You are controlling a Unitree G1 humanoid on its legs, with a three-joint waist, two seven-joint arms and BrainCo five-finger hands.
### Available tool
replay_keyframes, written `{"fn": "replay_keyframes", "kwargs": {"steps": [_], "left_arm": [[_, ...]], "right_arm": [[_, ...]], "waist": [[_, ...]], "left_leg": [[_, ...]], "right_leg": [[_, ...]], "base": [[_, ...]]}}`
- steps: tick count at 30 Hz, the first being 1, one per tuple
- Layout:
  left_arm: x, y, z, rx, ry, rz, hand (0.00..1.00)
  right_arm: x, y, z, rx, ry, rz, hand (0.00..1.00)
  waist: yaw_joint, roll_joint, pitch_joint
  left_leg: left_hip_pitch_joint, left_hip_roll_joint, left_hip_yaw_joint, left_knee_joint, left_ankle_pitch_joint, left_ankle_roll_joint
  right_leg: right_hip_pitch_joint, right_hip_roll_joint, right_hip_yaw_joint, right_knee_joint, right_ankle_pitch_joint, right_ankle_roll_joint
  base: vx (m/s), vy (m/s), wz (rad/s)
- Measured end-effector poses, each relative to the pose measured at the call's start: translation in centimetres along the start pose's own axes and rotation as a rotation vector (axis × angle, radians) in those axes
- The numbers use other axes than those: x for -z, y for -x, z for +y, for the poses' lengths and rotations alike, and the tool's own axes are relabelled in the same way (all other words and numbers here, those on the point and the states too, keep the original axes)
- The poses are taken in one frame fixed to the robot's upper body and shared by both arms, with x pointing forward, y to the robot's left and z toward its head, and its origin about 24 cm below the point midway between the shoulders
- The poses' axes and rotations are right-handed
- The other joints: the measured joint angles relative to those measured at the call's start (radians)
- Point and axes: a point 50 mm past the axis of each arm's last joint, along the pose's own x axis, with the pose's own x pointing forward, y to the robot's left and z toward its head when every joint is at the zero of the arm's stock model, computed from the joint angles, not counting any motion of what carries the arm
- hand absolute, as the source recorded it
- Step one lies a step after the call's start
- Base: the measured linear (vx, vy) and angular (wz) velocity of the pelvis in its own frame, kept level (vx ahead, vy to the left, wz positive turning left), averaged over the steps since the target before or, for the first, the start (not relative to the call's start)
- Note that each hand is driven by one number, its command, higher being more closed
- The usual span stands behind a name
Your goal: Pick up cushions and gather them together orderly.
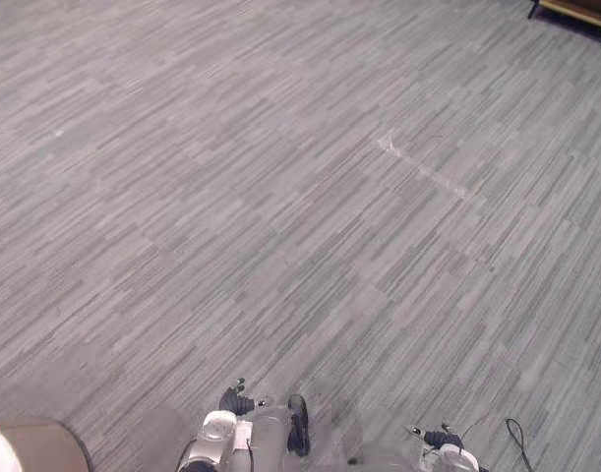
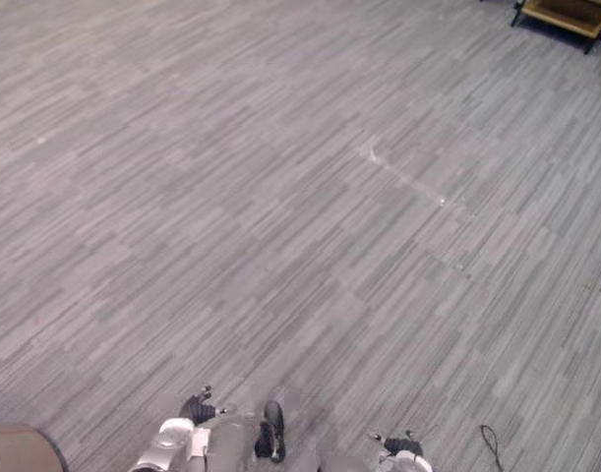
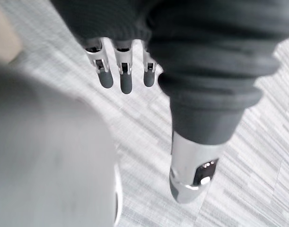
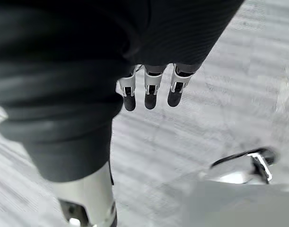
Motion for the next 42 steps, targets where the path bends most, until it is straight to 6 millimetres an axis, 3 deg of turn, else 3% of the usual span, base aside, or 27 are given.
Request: {"fn": "replay_keyframes", "kwargs": {"steps": [1, 2, 6, 8, 9, 10, 12, 13, 15, 18, 20, 22, 23, 25, 26, 28, 29, 30, 31, 32, 33, 35, 38, 39, 40, 41, 42], "left_arm": [[0.0, 0.0, 0.1, -0.004, 0.000, 0.001, 0.00], [0.1, 0.0, 0.2, -0.011, 0.002, 0.005, 0.00], [-0.8, -0.2, 0.3, -0.015, 0.013, -0.020, 0.00], [-1.3, -0.3, 0.2, -0.007, -0.004, -0.035, 0.00], [-1.1, -0.3, 0.1, -0.003, -0.011, -0.032, 0.00], [-1.0, -0.2, -0.6, 0.015, -0.007, -0.026, 0.00], [-0.6, -0.1, -0.8, 0.021, -0.004, -0.015, 0.00], [-0.5, -0.1, -1.2, 0.027, 0.001, -0.013, 0.00], [-0.3, 0.1, -1.2, 0.021, 0.038, -0.010, 0.00], [-1.7, -0.1, -1.1, 0.021, 0.015, -0.067, 0.00], [-2.5, -0.1, -1.5, 0.032, 0.016, -0.104, 0.00], [-2.4, 0.0, -1.6, 0.033, 0.020, -0.103, 0.00], [-1.9, 0.1, -1.8, 0.038, 0.023, -0.087, 0.00], [-1.1, 0.2, -1.7, 0.036, 0.024, -0.063, 0.00], [-1.0, 0.2, -1.3, 0.028, 0.018, -0.059, 0.00], [-0.8, 0.1, -0.8, 0.017, 0.007, -0.050, 0.00], [-0.7, 0.1, -0.6, 0.014, 0.003, -0.041, 0.00], [-0.5, 0.0, -0.3, 0.009, -0.003, -0.032, 0.00], [-0.6, 0.0, -0.1, 0.006, -0.006, -0.031, 0.00], [0.0, 0.0, 0.1, 0.001, -0.011, 0.000, 0.00], [0.3, 0.1, 0.0, 0.010, -0.031, 0.008, 0.00], [0.4, 0.1, -0.5, 0.028, -0.044, 0.013, 0.00], [-0.3, -0.1, -0.6, 0.031, -0.046, -0.007, 0.00], [-0.9, -0.2, -0.7, 0.033, -0.047, -0.023, 0.00], [-0.9, -0.2, -0.7, 0.033, -0.049, -0.024, 0.00], [-0.7, -0.2, -0.4, 0.028, -0.058, -0.022, 0.00], [-0.4, -0.1, -1.0, 0.038, -0.046, -0.010, 0.00]], "right_arm": [[-0.2, 0.0, 0.0, -0.001, 0.007, -0.011, 0.00], [-0.9, -0.1, -0.1, 0.000, 0.009, -0.036, 0.00], [-2.5, -0.3, 0.5, -0.016, 0.009, -0.082, 0.00], [-3.0, -0.4, 0.3, -0.009, 0.011, -0.092, 0.00], [-2.5, -0.4, -0.1, -0.001, 0.013, -0.078, 0.00], [-2.1, -0.4, -0.6, 0.012, 0.014, -0.064, 0.00], [-2.2, -0.4, -0.7, 0.015, 0.007, -0.065, 0.00], [-1.9, -0.4, -1.1, 0.028, -0.022, -0.058, 0.00], [-0.9, -0.2, -1.0, 0.030, -0.043, -0.028, 0.00], [-0.9, -0.1, -0.5, 0.020, -0.077, -0.036, 0.00], [-1.7, -0.2, -0.5, 0.023, -0.098, -0.059, 0.00], [-2.0, -0.2, -0.4, 0.023, -0.098, -0.067, 0.00], [-2.4, -0.4, -0.8, 0.033, -0.090, -0.073, 0.00], [-1.6, -0.4, -1.1, 0.040, -0.079, -0.040, 0.00], [-1.1, -0.3, -1.1, 0.037, -0.063, -0.024, 0.00], [-0.4, -0.2, -1.4, 0.042, -0.055, -0.008, 0.00], [0.1, -0.2, -1.7, 0.048, -0.052, 0.007, 0.00], [0.6, -0.1, -1.7, 0.048, -0.050, 0.026, 0.00], [0.6, -0.1, -1.6, 0.045, -0.049, 0.028, 0.00], [0.6, -0.1, -1.2, 0.031, -0.044, 0.028, 0.00], [0.4, -0.1, -1.1, 0.025, -0.028, 0.018, 0.00], [0.0, -0.1, -1.2, 0.022, -0.015, -0.001, 0.00], [-0.7, -0.2, -0.9, 0.014, -0.014, -0.020, 0.00], [-1.2, -0.4, -1.2, 0.017, -0.012, -0.034, 0.00], [-1.1, -0.4, -1.3, 0.020, -0.011, -0.031, 0.00], [0.3, -0.2, -1.9, 0.034, -0.005, 0.005, 0.00], [0.5, -0.2, -2.5, 0.049, -0.003, 0.015, 0.00]], "waist": [[-0.001, 0.000, 0.000], [-0.002, 0.011, 0.008], [-0.018, 0.017, 0.013], [-0.046, 0.015, 0.029], [-0.050, 0.016, 0.031], [-0.046, 0.034, 0.028], [-0.046, 0.033, 0.016], [-0.051, 0.054, 0.021], [-0.034, 0.074, 0.027], [-0.022, 0.038, 0.041], [0.003, 0.030, 0.040], [0.009, 0.042, 0.037], [0.013, 0.066, 0.025], [0.031, 0.086, 0.014], [0.043, 0.058, -0.006], [0.042, 0.007, -0.030], [0.036, -0.008, -0.039], [0.028, -0.019, -0.036], [0.028, -0.024, -0.034], [0.023, -0.029, -0.030], [0.019, -0.021, -0.025], [0.002, 0.013, -0.019], [-0.009, 0.025, -0.018], [-0.022, 0.031, -0.011], [-0.027, 0.029, -0.011], [-0.043, 0.002, -0.005], [-0.046, 0.019, -0.006]], "left_leg": [[0.032, 0.001, 0.010, -0.020, 0.000, 0.000], [0.128, 0.008, 0.028, -0.093, 0.000, 0.000], [0.231, 0.029, 0.064, -0.204, 0.000, 0.000], [0.288, 0.029, 0.062, -0.262, -0.008, -0.038], [0.306, 0.033, 0.058, -0.264, -0.020, -0.061], [0.328, 0.055, 0.043, -0.248, -0.035, -0.093], [0.248, 0.089, 0.027, -0.052, -0.037, -0.103], [0.138, 0.154, -0.005, 0.228, -0.014, -0.135], [0.009, 0.265, -0.045, 0.639, 0.023, -0.139], [-0.112, 0.273, -0.016, 0.694, -0.005, -0.123], [-0.206, 0.208, 0.008, 0.410, -0.019, -0.112], [-0.223, 0.158, -0.014, 0.163, 0.017, -0.144], [-0.226, 0.128, -0.049, -0.073, 0.093, -0.177], [-0.229, 0.118, -0.082, -0.147, 0.212, -0.182], [-0.227, 0.076, -0.100, -0.123, 0.275, -0.134], [-0.222, 0.016, -0.108, -0.114, 0.272, -0.069], [-0.199, -0.011, -0.097, -0.097, 0.237, -0.051], [-0.152, -0.020, -0.102, -0.095, 0.195, -0.046], [-0.133, -0.023, -0.102, -0.098, 0.183, -0.045], [-0.041, -0.026, -0.104, -0.123, 0.153, -0.031], [0.057, -0.023, -0.106, -0.172, 0.147, -0.021], [0.193, 0.007, -0.102, -0.250, 0.145, -0.018], [0.255, 0.036, -0.088, -0.275, 0.140, -0.012], [0.292, 0.054, -0.086, -0.283, 0.116, -0.029], [0.308, 0.054, -0.085, -0.293, 0.107, -0.044], [0.368, 0.040, -0.092, -0.310, 0.067, -0.089], [0.394, 0.064, -0.101, -0.303, 0.038, -0.105]], "right_leg": [[-0.016, -0.015, -0.027, 0.019, 0.000, -0.024], [-0.043, -0.043, -0.116, -0.007, -0.020, -0.115], [-0.175, -0.048, -0.278, -0.300, -0.001, -0.175], [-0.217, -0.024, -0.295, -0.633, 0.230, -0.180], [-0.216, -0.020, -0.289, -0.631, 0.292, -0.201], [-0.226, 0.007, -0.274, -0.569, 0.298, -0.274], [-0.239, 0.012, -0.260, -0.515, 0.219, -0.287], [-0.193, 0.037, -0.265, -0.521, 0.187, -0.301], [-0.058, 0.103, -0.258, -0.547, 0.133, -0.333], [0.092, 0.106, -0.222, -0.608, 0.086, -0.339], [0.182, 0.103, -0.164, -0.684, 0.079, -0.326], [0.225, 0.101, -0.130, -0.723, 0.070, -0.311], [0.276, 0.109, -0.104, -0.772, 0.059, -0.290], [0.338, 0.118, -0.065, -0.821, 0.035, -0.251], [0.362, 0.084, -0.039, -0.827, 0.005, -0.212], [0.324, 0.028, -0.024, -0.714, -0.031, -0.154], [0.257, -0.005, -0.015, -0.524, -0.019, -0.078], [0.183, -0.023, -0.002, -0.320, 0.045, 0.052], [0.156, -0.026, 0.004, -0.241, 0.073, 0.072], [0.089, -0.054, -0.023, -0.034, 0.073, 0.050], [0.062, -0.079, -0.082, 0.027, 0.045, -0.019], [0.023, -0.087, -0.186, -0.049, -0.006, -0.144], [-0.113, -0.072, -0.276, -0.301, 0.009, -0.175], [-0.176, -0.046, -0.273, -0.549, 0.139, -0.170], [-0.174, -0.040, -0.267, -0.630, 0.190, -0.163], [-0.168, -0.040, -0.228, -0.755, 0.372, -0.162], [-0.184, -0.015, -0.211, -0.685, 0.403, -0.241]], "base": [[0.42, 0.040, -0.61], [0.40, 0.016, -0.63], [0.37, -0.050, -0.33], [0.46, -0.180, 0.21], [0.50, -0.204, 0.05], [0.61, -0.318, -0.27], [0.50, -0.294, -0.27], [0.41, -0.213, -0.11], [0.58, -0.231, -0.43], [0.49, -0.146, -0.34], [0.45, -0.026, -0.68], [0.49, 0.033, -0.63], [0.49, 0.104, -0.64], [0.54, 0.154, -0.69], [0.66, 0.158, -0.50], [0.63, 0.111, -0.18], [0.66, 0.101, 0.17], [0.78, 0.115, 0.16], [0.62, 0.088, 0.07], [0.60, 0.061, -0.13], [0.58, 0.052, -0.18], [0.52, 0.000, -0.22], [0.52, -0.123, -0.06], [0.60, -0.228, 0.20], [0.63, -0.260, 0.39], [0.57, -0.242, 0.28], [0.46, -0.198, 0.10]]}}
